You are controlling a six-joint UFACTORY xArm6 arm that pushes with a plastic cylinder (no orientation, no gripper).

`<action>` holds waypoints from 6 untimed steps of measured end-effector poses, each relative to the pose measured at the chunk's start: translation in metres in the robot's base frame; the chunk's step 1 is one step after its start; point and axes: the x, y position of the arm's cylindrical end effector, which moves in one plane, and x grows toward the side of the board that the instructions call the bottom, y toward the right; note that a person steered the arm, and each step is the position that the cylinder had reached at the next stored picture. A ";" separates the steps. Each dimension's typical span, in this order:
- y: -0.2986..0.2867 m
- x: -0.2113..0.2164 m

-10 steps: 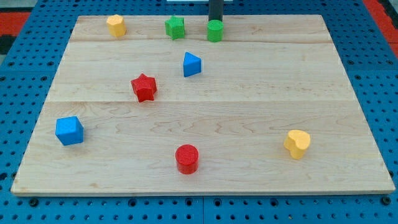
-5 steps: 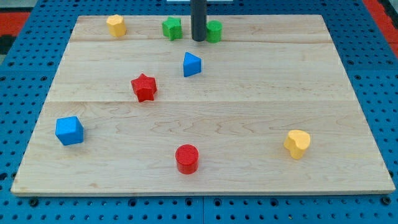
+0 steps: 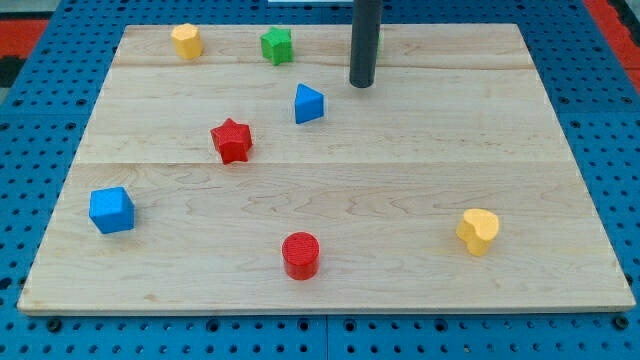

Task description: Push the green circle to the top right of the blue triangle

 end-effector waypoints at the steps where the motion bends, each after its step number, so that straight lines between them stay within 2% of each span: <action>1: 0.000 0.000; 5: -0.006 0.003; 6: -0.037 0.001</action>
